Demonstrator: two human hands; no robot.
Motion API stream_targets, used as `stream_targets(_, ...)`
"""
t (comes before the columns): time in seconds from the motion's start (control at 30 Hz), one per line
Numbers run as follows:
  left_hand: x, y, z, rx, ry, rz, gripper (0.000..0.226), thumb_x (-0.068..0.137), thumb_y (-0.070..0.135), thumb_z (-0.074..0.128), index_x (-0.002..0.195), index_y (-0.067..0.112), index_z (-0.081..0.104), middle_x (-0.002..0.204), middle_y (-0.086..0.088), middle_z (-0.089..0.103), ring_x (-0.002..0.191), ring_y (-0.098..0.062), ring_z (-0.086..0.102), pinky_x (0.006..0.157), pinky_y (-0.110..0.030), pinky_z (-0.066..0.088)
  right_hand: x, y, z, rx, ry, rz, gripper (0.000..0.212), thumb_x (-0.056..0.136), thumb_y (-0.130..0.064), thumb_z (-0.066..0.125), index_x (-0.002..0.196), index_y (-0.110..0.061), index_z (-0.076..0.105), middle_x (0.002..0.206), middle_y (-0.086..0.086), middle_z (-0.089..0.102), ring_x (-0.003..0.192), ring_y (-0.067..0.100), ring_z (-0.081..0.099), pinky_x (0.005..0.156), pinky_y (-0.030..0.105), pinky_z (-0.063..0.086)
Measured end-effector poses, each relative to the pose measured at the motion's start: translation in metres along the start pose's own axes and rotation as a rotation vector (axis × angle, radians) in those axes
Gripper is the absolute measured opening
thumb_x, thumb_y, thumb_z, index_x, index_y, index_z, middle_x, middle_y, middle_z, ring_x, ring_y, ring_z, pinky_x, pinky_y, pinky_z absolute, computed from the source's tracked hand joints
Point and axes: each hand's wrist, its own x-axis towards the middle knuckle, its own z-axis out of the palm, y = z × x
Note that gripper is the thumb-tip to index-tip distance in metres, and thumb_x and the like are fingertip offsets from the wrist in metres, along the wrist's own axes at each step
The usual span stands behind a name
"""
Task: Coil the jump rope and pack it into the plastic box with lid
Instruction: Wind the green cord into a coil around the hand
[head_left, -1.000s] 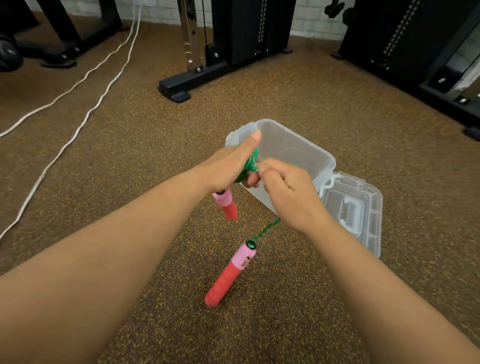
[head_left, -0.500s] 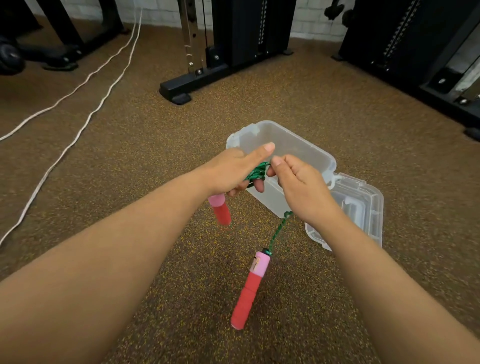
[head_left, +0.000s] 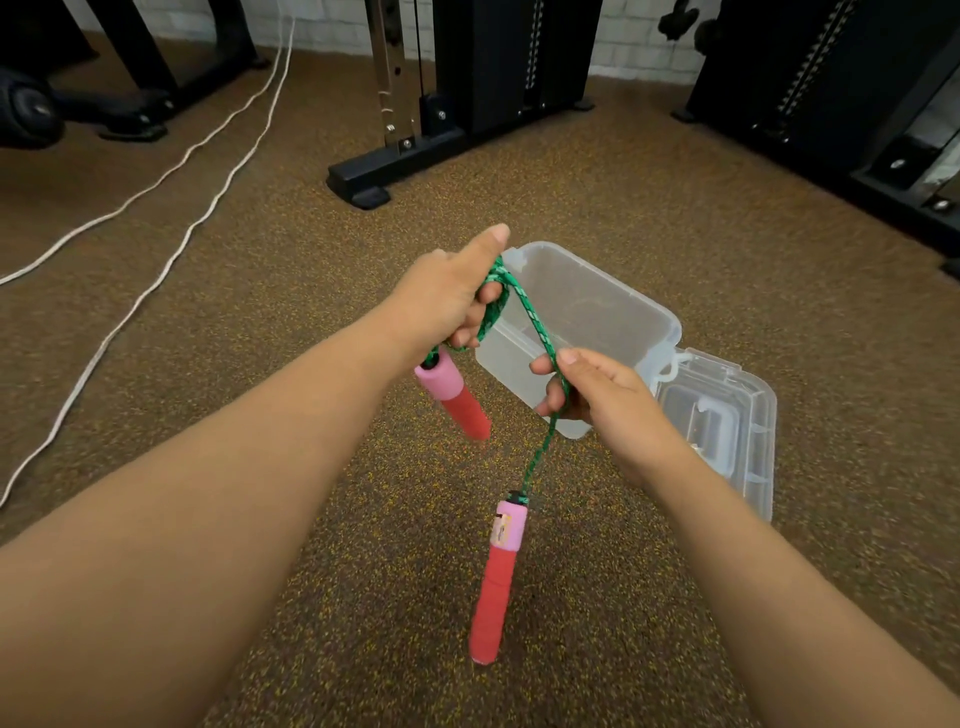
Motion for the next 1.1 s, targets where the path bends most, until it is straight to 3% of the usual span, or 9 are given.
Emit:
stream_targets(0.1, 0.004, 0.001, -0.005, -0.113, 0.088, -0.025, 0.055, 0.089, 0.058, 0.045, 0.052, 0.018, 0.041, 0.031, 0.006, 0.029, 0.029, -0.015, 0.028, 0.054, -0.029, 0.036, 0.002, 0.004, -0.005, 0.038, -0.001, 0.025, 0.028, 0.099, -0.024, 0.043, 0.083, -0.021, 0.067, 0.051, -0.010, 0.049, 0.052, 0.010, 0.055, 0.073, 0.035, 0.047)
stream_targets(0.17, 0.007, 0.001, -0.008, -0.169, 0.132, -0.048, 0.055, 0.088, 0.057, 0.047, 0.050, 0.019, 0.040, 0.033, 0.005, 0.029, 0.030, -0.016, 0.025, 0.052, -0.029, 0.033, 0.005, 0.001, -0.009, 0.055, 0.034, 0.019, 0.029, 0.098, -0.025, 0.046, 0.080, -0.021, 0.068, 0.049, -0.010, 0.042, 0.045, 0.008, 0.042, 0.061, 0.031, 0.046)
stream_targets(0.3, 0.005, 0.000, -0.010, -0.151, 0.051, -0.101, 0.055, 0.089, 0.059, 0.045, 0.052, 0.019, 0.039, 0.031, 0.006, 0.027, 0.030, -0.016, 0.026, 0.051, -0.028, 0.036, 0.010, -0.011, -0.017, 0.094, 0.207, -0.029, 0.030, 0.098, -0.031, 0.044, 0.079, -0.022, 0.065, 0.048, -0.012, 0.028, 0.040, 0.004, 0.021, 0.042, 0.019, 0.021)
stream_targets(0.47, 0.000, 0.003, -0.002, -0.330, -0.102, -0.177, 0.057, 0.086, 0.065, 0.042, 0.052, 0.019, 0.040, 0.033, 0.006, 0.024, 0.029, -0.015, 0.025, 0.046, -0.023, 0.037, 0.008, 0.002, -0.014, -0.281, 0.326, -0.073, 0.033, 0.096, -0.039, 0.044, 0.075, -0.025, 0.065, 0.056, 0.003, 0.032, 0.047, 0.011, 0.028, 0.048, 0.027, 0.024)
stream_targets(0.6, 0.002, 0.003, 0.003, -0.546, -0.178, -0.226, 0.060, 0.088, 0.068, 0.035, 0.059, 0.017, 0.051, 0.033, 0.008, 0.026, 0.030, -0.011, 0.027, 0.044, -0.020, 0.038, 0.003, 0.019, -0.001, -0.525, 0.242, -0.076, 0.037, 0.097, -0.041, 0.042, 0.069, -0.023, 0.060, 0.045, -0.006, 0.038, 0.042, 0.013, 0.039, 0.052, 0.031, 0.034)
stream_targets(0.7, 0.004, 0.000, 0.003, -0.676, -0.221, -0.252, 0.066, 0.092, 0.064, 0.027, 0.086, 0.009, 0.065, 0.042, 0.006, 0.043, 0.036, -0.011, 0.036, 0.052, -0.025, 0.041, -0.002, 0.020, 0.008, -0.673, 0.161, -0.093, 0.035, 0.098, -0.038, 0.040, 0.075, -0.022, 0.060, 0.052, -0.007, 0.046, 0.059, 0.018, 0.052, 0.062, 0.034, 0.041)
stream_targets(0.83, 0.009, -0.003, 0.000, -0.826, -0.180, -0.230, 0.096, 0.087, 0.073, 0.015, 0.118, -0.009, 0.055, 0.083, -0.015, 0.071, 0.057, -0.021, 0.059, 0.067, -0.028, 0.049, -0.011, 0.013, 0.022, -0.755, 0.001, -0.110, 0.032, 0.098, -0.038, 0.034, 0.090, -0.019, 0.059, 0.058, -0.008, 0.050, 0.072, 0.024, 0.060, 0.066, 0.035, 0.045)
stream_targets(1.0, 0.010, -0.006, -0.001, -0.594, -0.075, -0.186, 0.110, 0.079, 0.081, 0.007, 0.135, -0.008, 0.041, 0.107, -0.024, 0.070, 0.079, -0.030, 0.071, 0.092, -0.036, 0.049, -0.017, 0.001, 0.039, -0.730, -0.088, -0.206, 0.030, 0.098, -0.031, 0.036, 0.087, -0.022, 0.062, 0.055, -0.013, 0.046, 0.062, 0.007, 0.049, 0.059, 0.028, 0.034)
stream_targets(1.1, 0.010, -0.012, 0.005, -0.275, -0.067, -0.141, 0.112, 0.075, 0.082, -0.002, 0.141, -0.002, 0.036, 0.105, -0.024, 0.070, 0.082, -0.029, 0.069, 0.088, -0.033, 0.050, -0.016, -0.014, 0.038, -0.642, -0.096, -0.192, 0.030, 0.097, -0.024, 0.038, 0.083, -0.022, 0.064, 0.052, -0.021, 0.054, 0.054, -0.004, 0.048, 0.051, 0.014, 0.030)
